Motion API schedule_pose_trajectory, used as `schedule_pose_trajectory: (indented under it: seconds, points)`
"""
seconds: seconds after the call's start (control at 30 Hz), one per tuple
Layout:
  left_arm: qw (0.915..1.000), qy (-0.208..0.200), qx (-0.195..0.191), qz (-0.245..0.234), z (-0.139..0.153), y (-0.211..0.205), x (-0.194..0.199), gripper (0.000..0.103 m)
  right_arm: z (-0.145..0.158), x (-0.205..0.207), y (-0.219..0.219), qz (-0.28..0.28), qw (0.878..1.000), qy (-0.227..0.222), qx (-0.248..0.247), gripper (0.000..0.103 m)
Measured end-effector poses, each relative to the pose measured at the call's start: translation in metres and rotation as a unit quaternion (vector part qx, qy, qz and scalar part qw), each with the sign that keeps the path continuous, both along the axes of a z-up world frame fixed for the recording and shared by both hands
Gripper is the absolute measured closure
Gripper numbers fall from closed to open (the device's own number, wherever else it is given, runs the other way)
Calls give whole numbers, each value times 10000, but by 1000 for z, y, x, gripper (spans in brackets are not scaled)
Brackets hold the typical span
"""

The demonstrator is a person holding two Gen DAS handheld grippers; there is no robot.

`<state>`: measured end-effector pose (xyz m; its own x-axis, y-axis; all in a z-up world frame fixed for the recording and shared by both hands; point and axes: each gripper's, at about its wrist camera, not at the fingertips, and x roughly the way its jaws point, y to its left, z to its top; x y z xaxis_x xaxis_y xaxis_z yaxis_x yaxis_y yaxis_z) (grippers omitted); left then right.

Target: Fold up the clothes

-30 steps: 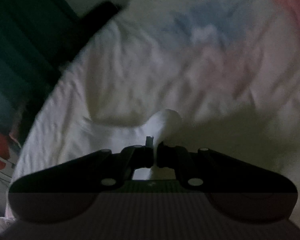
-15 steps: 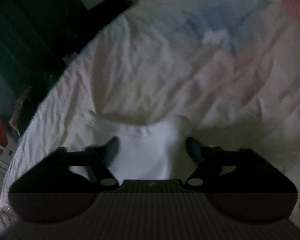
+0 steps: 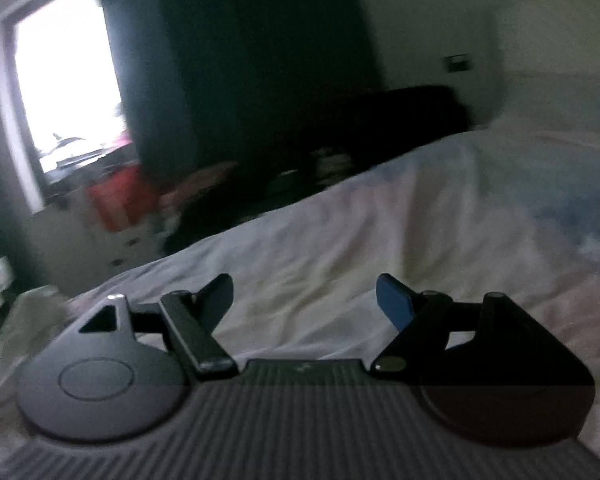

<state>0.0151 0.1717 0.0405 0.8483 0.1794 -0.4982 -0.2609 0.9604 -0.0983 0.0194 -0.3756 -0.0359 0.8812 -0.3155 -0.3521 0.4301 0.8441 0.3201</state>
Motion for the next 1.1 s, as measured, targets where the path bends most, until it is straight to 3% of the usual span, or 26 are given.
schedule_pose_trajectory:
  seconds: [0.27, 0.43, 0.6, 0.8, 0.97, 1.1]
  points:
    - [9920, -274, 323, -1192, 10, -102, 10, 6, 8, -11, 70, 1184, 9922, -392, 83, 23]
    - [9839, -395, 363, -1705, 2, -154, 23, 6, 10, -13, 97, 1391, 9886, -517, -257, 23]
    - [9776, -651, 303, -1979, -18, -188, 32, 3, -2, -10, 101, 1350, 9884, -696, 87, 23]
    - [9696, -600, 426, -2333, -47, -197, 46, 1, -17, 3, 117, 1502, 9869, -570, -133, 23]
    - [9711, -425, 533, -2286, -60, -187, 53, 0, -25, 8, 128, 1655, 9846, -498, -262, 23]
    - [9747, -313, 473, -2162, -60, -177, 51, 0, -35, 13, 131, 1900, 9810, -375, 72, 24]
